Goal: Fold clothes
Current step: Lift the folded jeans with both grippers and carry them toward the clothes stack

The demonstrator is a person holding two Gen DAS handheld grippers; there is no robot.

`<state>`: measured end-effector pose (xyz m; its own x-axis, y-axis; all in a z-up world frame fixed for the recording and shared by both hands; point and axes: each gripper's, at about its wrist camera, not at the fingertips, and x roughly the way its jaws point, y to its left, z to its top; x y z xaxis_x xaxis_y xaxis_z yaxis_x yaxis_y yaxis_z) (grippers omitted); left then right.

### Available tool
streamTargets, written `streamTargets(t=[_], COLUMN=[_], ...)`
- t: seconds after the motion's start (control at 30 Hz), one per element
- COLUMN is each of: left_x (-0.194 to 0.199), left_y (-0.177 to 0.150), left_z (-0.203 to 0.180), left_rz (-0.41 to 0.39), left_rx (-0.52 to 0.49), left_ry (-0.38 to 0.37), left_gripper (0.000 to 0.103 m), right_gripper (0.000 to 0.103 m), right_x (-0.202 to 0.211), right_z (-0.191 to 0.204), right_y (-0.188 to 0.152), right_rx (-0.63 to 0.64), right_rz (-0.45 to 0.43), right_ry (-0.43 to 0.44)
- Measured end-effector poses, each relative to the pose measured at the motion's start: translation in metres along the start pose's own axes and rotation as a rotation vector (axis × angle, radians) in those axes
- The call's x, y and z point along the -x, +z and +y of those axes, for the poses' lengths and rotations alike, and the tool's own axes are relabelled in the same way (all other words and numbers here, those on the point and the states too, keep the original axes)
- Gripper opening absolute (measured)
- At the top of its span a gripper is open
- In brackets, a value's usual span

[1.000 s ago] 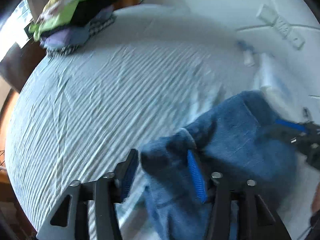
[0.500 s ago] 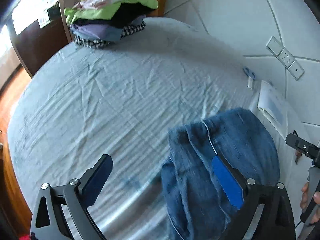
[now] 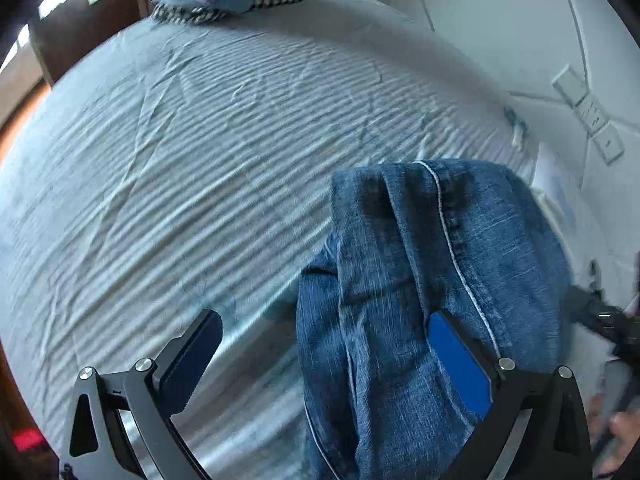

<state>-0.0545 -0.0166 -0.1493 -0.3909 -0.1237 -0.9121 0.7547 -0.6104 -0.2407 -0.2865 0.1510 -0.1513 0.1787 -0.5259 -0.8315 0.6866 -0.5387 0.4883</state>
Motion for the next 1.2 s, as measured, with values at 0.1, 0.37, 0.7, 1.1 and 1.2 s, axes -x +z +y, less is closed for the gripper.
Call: streamTargets(t=[0.1, 0.37, 0.7, 1.1, 1.2], left_x=[0.007, -0.031, -0.027, -0.031, -0.032], left_y=[-0.002, -0.003, -0.008, -0.013, -0.009], left_z=[0.003, -0.003, -0.024, -0.017, -0.019], left_rz=[-0.003, 0.051, 0.036, 0.052, 0.045], left_rx=[0.021, 0.038, -0.058, -0.041, -0.04], left_ry=[-0.043, -0.041, -0.077, -0.141, -0.136], left_gripper=[0.103, 0.103, 0.063, 0.059, 0.064], right_gripper=[0.103, 0.103, 0.073, 0.071, 0.071], right_x=[-0.003, -0.008, -0.022, -0.024, -0.024], right_z=[0.0, 0.003, 0.023, 0.023, 0.021], right_y=[-0.001, 0.0, -0.01, -0.015, -0.013], right_rx=[0.0, 0.014, 0.07, 0.062, 0.053], right_rz=[0.004, 0.027, 0.07, 0.092, 0.095], right_ry=[0.014, 0.022, 0.037, 0.036, 0.045])
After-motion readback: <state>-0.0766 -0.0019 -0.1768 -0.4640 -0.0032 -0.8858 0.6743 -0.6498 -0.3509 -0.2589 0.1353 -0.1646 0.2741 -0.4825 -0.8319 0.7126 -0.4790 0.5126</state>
